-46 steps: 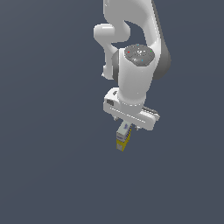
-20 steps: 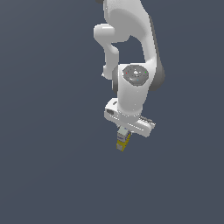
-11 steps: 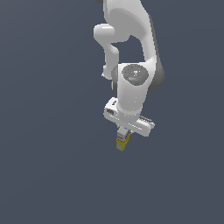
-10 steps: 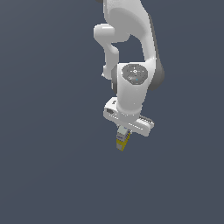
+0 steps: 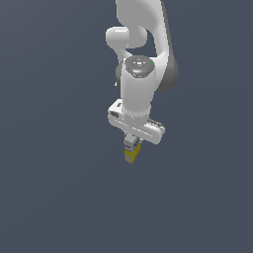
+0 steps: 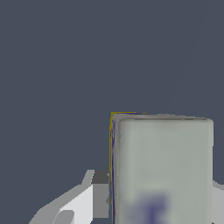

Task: Pick up the object and move it to a goal position.

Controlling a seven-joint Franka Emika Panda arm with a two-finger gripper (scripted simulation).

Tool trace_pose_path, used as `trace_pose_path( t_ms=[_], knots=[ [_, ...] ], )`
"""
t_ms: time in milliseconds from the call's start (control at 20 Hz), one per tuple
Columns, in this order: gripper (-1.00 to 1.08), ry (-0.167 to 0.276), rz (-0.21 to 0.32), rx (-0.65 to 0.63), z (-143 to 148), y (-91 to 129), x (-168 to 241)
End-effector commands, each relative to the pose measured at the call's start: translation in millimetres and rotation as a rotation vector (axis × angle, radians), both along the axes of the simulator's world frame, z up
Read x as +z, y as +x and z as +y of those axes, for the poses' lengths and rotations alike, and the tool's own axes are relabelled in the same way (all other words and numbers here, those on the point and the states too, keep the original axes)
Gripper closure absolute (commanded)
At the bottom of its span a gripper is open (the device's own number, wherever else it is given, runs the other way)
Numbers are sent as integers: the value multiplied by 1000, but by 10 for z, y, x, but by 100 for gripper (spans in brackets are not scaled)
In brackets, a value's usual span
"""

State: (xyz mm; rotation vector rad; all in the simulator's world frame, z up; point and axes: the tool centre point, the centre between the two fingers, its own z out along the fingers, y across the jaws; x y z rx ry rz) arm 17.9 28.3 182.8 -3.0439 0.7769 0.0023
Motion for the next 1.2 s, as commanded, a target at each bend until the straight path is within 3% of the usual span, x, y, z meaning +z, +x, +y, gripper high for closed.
trace_pose_path(
  t_ms=[0,1150],
  knots=[
    [108,0,-1,-1,-140,-95,133],
    [108,4,-2,-1,-1983,-1358,1891]
  ],
)
